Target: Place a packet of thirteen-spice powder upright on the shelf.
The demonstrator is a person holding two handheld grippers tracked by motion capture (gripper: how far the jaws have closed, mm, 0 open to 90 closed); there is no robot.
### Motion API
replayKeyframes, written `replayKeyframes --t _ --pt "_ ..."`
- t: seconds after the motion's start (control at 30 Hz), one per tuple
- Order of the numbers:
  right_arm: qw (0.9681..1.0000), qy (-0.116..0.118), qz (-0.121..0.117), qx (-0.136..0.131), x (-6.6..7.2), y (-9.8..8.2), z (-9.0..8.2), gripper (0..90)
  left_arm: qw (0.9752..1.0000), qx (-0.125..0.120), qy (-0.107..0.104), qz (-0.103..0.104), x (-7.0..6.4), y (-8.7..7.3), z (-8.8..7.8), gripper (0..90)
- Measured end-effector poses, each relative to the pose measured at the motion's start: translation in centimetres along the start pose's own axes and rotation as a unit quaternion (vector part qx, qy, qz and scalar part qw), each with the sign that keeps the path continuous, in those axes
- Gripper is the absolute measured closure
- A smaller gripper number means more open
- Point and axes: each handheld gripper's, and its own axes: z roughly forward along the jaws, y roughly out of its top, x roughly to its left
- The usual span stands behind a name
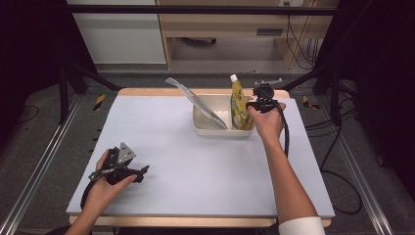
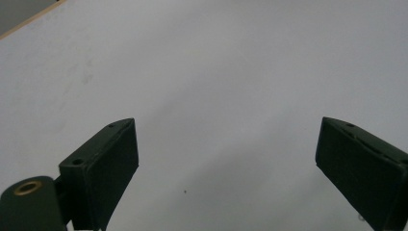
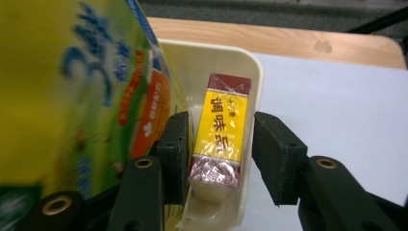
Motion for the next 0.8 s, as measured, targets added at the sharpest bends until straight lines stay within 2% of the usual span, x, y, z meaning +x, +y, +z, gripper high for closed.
replayKeyframes --t 0.1,0.17,0.4,0.57,0.73,0.8 --pt "0.9997 0.005 -0.009 -0.021 -0.1 -0.3 -1.3 55.2 1.0 -0.001 0.003 0.0 0.0 0.0 0.0 7.6" --pt "0.9991 0.018 -0.006 -0.038 -0.2 -0.7 -2.2 54.4 1.0 -0.001 0.005 0.0 0.0 0.0 -0.1 7.6" --pt "0.9969 0.031 -0.018 -0.07 -0.6 -2.3 -4.0 55.8 1.0 0.0 0.008 -0.002 0.2 -0.1 0.0 7.3" --pt "0.9953 0.038 -0.021 -0.087 -0.5 -3.7 -5.2 54.3 1.0 0.0 0.007 -0.002 0.2 -0.1 -0.1 7.0" --pt "0.9936 0.042 -0.039 -0.097 0.0 -5.3 -6.0 52.5 1.0 -0.002 0.007 -0.001 0.2 -0.1 -0.1 6.8" --pt "0.9933 0.047 -0.039 -0.098 0.1 -6.0 -6.2 51.3 1.0 -0.001 0.008 -0.002 0.2 -0.1 -0.1 6.8"
